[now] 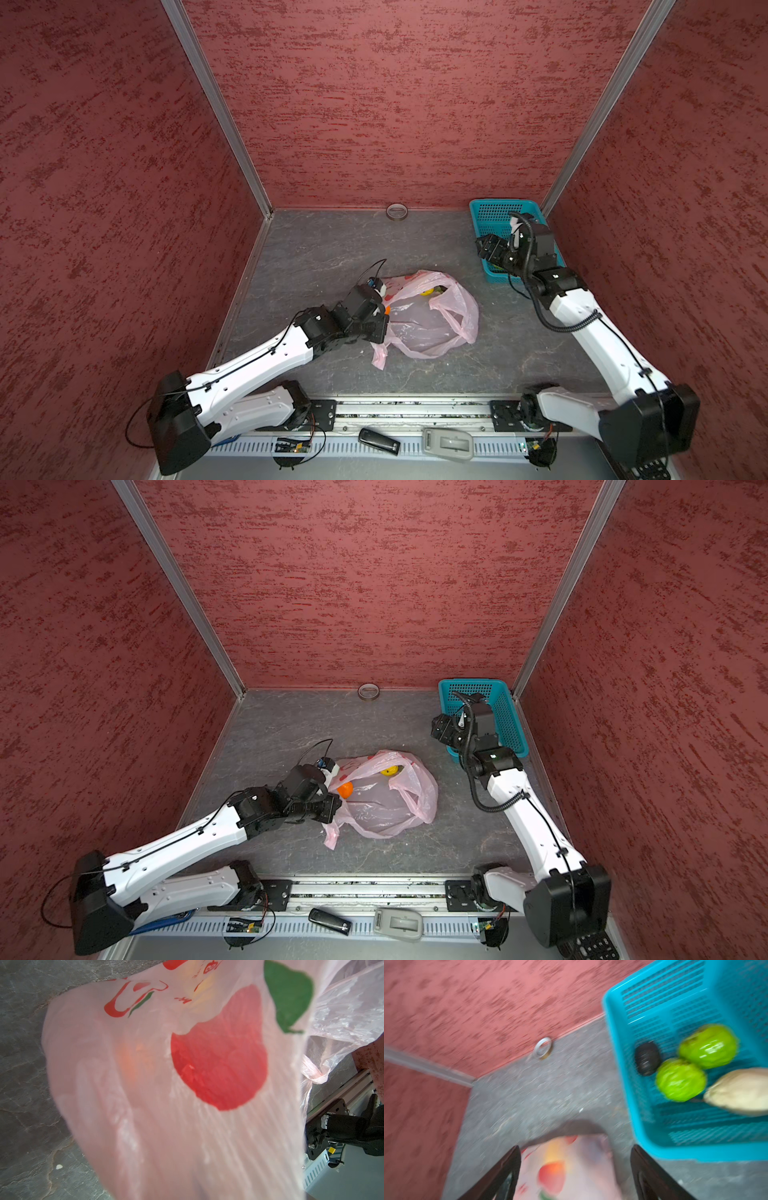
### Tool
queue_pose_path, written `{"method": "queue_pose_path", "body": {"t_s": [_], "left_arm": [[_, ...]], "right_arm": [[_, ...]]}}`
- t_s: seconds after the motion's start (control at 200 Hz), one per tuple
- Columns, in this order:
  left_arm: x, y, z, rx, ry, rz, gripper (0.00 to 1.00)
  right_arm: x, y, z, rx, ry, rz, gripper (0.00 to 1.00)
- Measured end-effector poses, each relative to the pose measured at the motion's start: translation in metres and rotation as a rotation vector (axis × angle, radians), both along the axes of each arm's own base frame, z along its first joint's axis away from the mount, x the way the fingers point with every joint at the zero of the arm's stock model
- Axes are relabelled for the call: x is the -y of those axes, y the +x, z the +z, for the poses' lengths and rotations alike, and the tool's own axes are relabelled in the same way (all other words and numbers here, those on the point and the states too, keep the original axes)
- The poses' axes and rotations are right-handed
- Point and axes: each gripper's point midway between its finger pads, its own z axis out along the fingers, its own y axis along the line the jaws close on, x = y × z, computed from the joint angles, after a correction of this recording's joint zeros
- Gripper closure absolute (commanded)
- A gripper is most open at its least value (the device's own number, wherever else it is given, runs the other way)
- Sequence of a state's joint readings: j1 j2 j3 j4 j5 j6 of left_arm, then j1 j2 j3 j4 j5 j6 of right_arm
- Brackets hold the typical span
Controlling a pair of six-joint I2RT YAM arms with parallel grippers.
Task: Untie the knot of the plastic bag and take out the fruit
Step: 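Move the right gripper back down into the bag opening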
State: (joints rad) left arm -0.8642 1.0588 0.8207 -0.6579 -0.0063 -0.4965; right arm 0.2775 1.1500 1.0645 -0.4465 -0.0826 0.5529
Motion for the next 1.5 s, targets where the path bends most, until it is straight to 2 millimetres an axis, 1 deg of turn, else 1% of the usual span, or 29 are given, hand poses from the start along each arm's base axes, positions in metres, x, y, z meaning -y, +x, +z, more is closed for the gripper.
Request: {"method": "queue_pose_path", "body": {"t_s": [0.07,0.165,0.276,0.361,0.526,0.651,0.726,0.771,0.842,0.972,1.082,1.312,1.498], "left_arm": [[-0.001,0.001,-0.001,0.000,0.005,0.001,1.00],[-0.002,0.003,-0.002,0.001,0.013,-0.001,1.00],[-0.002,0.005,-0.002,0.002,0.018,-0.001,1.00],[-0.003,0.006,-0.002,0.001,0.022,0.001,1.00],[-0.003,0.009,0.003,0.012,0.018,-0.002,1.00],[-0.002,0.012,0.007,0.019,0.016,-0.002,1.00],[-0.002,0.014,0.007,0.019,0.018,0.000,1.00],[-0.002,0.014,0.007,0.018,0.021,0.000,1.00],[-0.002,0.015,0.007,0.019,0.020,0.002,1.00],[-0.001,0.017,0.009,0.023,0.016,0.005,1.00],[0.002,0.020,0.012,0.027,0.011,0.005,1.00],[0.007,0.025,0.020,0.048,-0.008,0.002,1.00],[0.010,0.026,0.023,0.056,-0.018,-0.006,1.00]], "right_arm": [[-0.031,-0.025,0.005,-0.011,0.023,0.087,0.16],[-0.067,-0.057,0.009,-0.033,0.053,0.194,0.16],[-0.100,-0.087,0.007,-0.070,0.074,0.292,0.16],[-0.122,-0.107,-0.001,-0.109,0.068,0.358,0.16],[-0.155,-0.129,-0.020,-0.170,0.038,0.445,0.16],[-0.173,-0.136,-0.034,-0.195,0.014,0.485,0.17],[-0.181,-0.137,-0.042,-0.190,0.005,0.497,0.17],[-0.185,-0.138,-0.050,-0.192,-0.006,0.503,0.18],[-0.187,-0.138,-0.067,-0.201,-0.030,0.505,0.18],[-0.187,-0.137,-0.105,-0.236,-0.088,0.503,0.20],[-0.188,-0.135,-0.128,-0.254,-0.117,0.501,0.22],[-0.190,-0.134,-0.163,-0.281,-0.143,0.502,0.25],[-0.197,-0.129,-0.185,-0.297,-0.155,0.501,0.24]]}}
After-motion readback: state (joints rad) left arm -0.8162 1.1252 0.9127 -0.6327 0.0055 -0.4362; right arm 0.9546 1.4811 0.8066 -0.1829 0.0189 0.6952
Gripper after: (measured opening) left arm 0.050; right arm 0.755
